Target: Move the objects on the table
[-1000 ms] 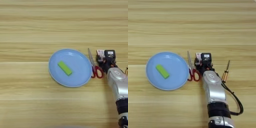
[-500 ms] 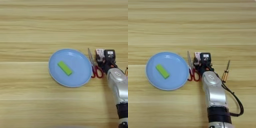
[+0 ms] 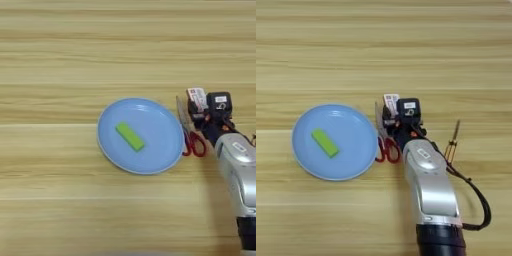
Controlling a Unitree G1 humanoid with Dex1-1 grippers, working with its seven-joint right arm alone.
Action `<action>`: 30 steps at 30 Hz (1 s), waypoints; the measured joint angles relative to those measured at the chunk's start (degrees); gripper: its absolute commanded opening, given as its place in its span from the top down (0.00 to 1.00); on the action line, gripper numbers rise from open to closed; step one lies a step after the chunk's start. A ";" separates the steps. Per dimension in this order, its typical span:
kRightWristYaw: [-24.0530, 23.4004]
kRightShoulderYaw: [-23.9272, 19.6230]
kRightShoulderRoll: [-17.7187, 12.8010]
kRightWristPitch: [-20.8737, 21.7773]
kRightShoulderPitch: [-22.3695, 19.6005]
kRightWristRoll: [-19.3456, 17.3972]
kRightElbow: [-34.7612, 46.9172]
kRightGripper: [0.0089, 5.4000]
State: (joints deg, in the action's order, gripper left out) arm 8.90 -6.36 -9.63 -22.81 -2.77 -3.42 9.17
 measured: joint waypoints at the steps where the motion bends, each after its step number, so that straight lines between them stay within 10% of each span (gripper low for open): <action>1: 0.33 0.41 0.16 -0.52 0.43 -0.13 0.82 0.61; 30: 4.41 9.65 -0.79 -5.43 3.92 2.12 9.30 0.61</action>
State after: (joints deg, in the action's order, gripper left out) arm 13.32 3.28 -10.43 -28.24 1.15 -1.31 18.47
